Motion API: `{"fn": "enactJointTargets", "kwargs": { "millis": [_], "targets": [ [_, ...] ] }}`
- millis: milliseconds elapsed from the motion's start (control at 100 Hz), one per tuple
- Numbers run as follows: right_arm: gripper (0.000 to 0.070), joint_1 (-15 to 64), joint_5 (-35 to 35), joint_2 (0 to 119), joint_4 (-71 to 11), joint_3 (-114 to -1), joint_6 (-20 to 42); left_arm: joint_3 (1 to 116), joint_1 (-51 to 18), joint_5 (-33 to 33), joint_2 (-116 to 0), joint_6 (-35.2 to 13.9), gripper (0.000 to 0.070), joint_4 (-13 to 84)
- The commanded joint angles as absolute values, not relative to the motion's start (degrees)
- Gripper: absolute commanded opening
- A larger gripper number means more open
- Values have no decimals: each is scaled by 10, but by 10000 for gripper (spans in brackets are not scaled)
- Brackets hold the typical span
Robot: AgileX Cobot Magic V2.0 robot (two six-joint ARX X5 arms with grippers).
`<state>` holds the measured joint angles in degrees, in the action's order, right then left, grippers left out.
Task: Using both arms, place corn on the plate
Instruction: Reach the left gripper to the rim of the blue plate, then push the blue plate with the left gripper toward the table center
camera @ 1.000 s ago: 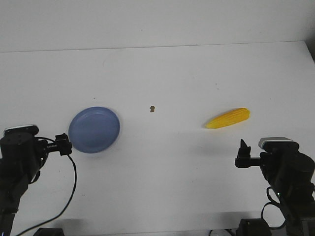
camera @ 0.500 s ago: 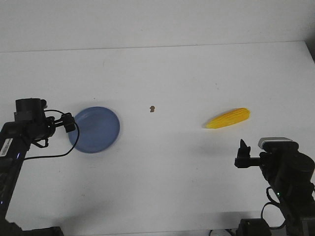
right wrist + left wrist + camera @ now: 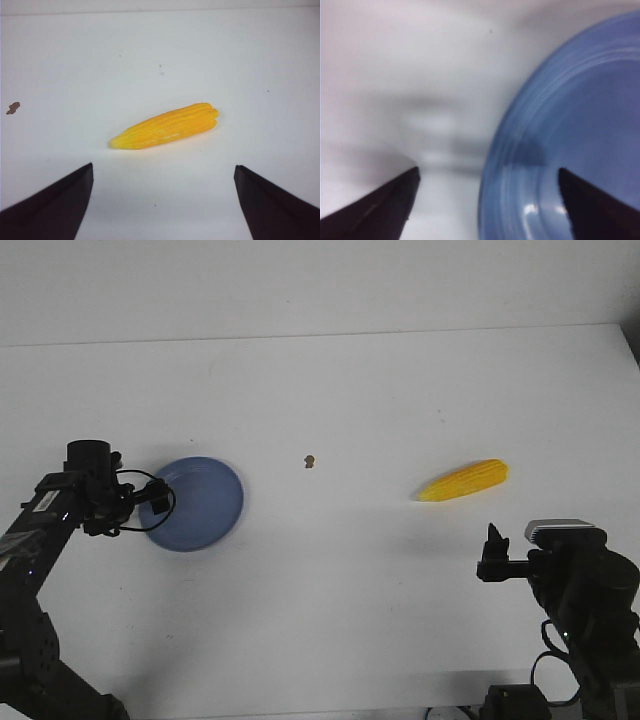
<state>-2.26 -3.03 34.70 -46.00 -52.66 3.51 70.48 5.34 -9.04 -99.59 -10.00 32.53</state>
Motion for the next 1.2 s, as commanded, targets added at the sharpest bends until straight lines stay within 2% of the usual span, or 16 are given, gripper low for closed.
{"fn": "enactJointTargets", "kwargs": {
  "millis": [0, 70, 110, 280, 460, 750, 860, 1190],
  "targets": [
    [593, -22, -31, 349, -455, -534, 43, 713, 52, -95, -1013, -98, 337, 323],
    [593, -22, -31, 349, -455, -534, 43, 713, 52, -95, -1016, -94, 79, 321],
    [593, -22, -31, 349, -455, -534, 43, 713, 52, -95, -1016, -93, 0, 318],
    [593, -22, -31, 349, -455, -534, 43, 713, 52, -100, -1015, -90, 5, 316],
    [593, -22, -31, 349, -455, -534, 43, 713, 54, -181, -989, -86, 5, 319],
    [593, -22, -31, 349, -454, -534, 43, 713, 21, -238, -898, -71, 5, 355],
    [593, -22, -31, 349, -454, -534, 43, 713, -4, -278, -889, -68, 5, 366],
    [593, -22, -30, 349, -454, -534, 43, 696, -147, -280, -892, -39, 5, 375]
  ]
}}
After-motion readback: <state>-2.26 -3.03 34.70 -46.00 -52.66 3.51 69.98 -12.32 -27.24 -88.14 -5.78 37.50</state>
